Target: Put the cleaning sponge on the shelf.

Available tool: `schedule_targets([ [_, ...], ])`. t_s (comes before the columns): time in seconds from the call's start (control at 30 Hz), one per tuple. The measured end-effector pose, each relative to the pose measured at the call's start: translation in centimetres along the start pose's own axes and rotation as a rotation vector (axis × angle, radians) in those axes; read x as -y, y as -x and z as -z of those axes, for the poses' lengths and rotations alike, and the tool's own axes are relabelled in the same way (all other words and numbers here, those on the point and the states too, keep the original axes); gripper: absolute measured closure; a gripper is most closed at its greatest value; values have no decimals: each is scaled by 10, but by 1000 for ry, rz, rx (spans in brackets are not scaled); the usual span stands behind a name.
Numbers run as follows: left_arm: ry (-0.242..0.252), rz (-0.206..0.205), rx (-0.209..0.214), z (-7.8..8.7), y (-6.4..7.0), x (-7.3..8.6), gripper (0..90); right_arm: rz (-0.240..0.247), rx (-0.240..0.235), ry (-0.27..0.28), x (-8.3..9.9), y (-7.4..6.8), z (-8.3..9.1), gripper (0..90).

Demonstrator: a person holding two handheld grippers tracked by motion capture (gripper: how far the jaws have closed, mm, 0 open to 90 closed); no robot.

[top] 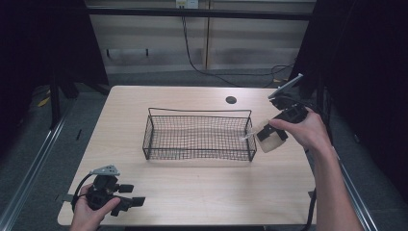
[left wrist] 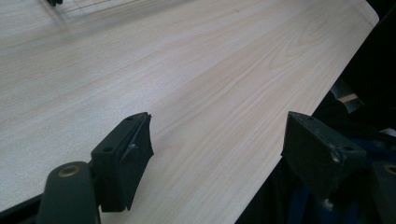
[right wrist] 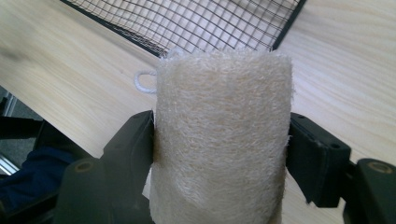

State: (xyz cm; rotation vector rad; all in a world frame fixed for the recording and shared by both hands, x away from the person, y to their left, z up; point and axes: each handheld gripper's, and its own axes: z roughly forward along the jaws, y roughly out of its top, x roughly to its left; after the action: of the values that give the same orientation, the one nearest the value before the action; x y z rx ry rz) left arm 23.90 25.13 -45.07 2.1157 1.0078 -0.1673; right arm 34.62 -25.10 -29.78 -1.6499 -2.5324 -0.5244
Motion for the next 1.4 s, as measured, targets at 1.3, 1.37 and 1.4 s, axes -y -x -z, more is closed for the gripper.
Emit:
schedule_targets([
  [1.3,17,-11,15,2,2,0,247,6,26,-53,-77,-47,-36,294],
  [1.37,11,-15,15,2,1,0,247,1,35,-60,-79,-47,-43,294],
  [1.4,11,-15,15,2,1,0,247,1,35,-60,-79,-47,-43,294],
])
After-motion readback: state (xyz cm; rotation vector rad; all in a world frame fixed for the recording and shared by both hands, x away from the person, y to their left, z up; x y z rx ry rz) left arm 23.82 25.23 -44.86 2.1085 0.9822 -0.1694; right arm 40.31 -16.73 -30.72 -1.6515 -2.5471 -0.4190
